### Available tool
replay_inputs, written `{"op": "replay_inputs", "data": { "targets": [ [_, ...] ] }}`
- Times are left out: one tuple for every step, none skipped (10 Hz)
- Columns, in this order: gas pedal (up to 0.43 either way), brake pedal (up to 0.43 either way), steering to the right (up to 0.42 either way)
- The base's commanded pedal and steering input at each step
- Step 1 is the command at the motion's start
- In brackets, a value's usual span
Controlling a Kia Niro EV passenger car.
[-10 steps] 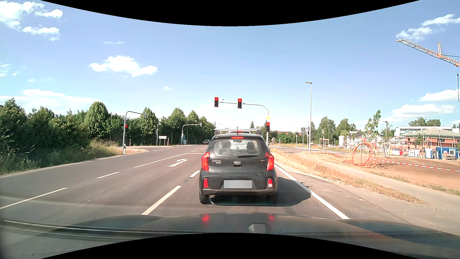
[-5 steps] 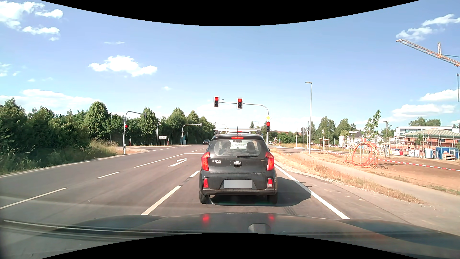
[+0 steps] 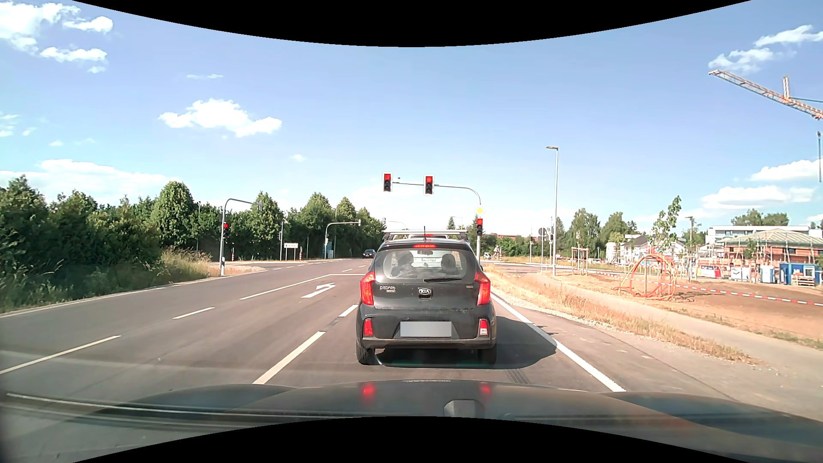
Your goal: Follow the waypoints while adhering to traffic rules and regulations
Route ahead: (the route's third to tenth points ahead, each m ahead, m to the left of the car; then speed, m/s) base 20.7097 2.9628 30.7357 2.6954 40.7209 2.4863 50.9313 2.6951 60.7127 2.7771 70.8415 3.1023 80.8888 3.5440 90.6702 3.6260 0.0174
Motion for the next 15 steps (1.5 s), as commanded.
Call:
{"op": "replay_inputs", "data": {
  "targets": [
    [0.0,0.427,0.0],
    [0.0,0.433,0.0],
    [0.0,0.439,0.0],
    [0.0,0.439,0.0],
    [0.0,0.439,0.0],
    [0.0,0.445,0.0],
    [0.0,0.445,0.0],
    [0.0,0.439,0.0],
    [0.0,0.445,0.0],
    [0.0,0.445,0.0],
    [0.0,0.445,0.0],
    [0.0,0.445,0.0],
    [0.0,0.445,0.0],
    [0.0,0.445,0.0],
    [0.0,0.445,0.0]
  ]
}}
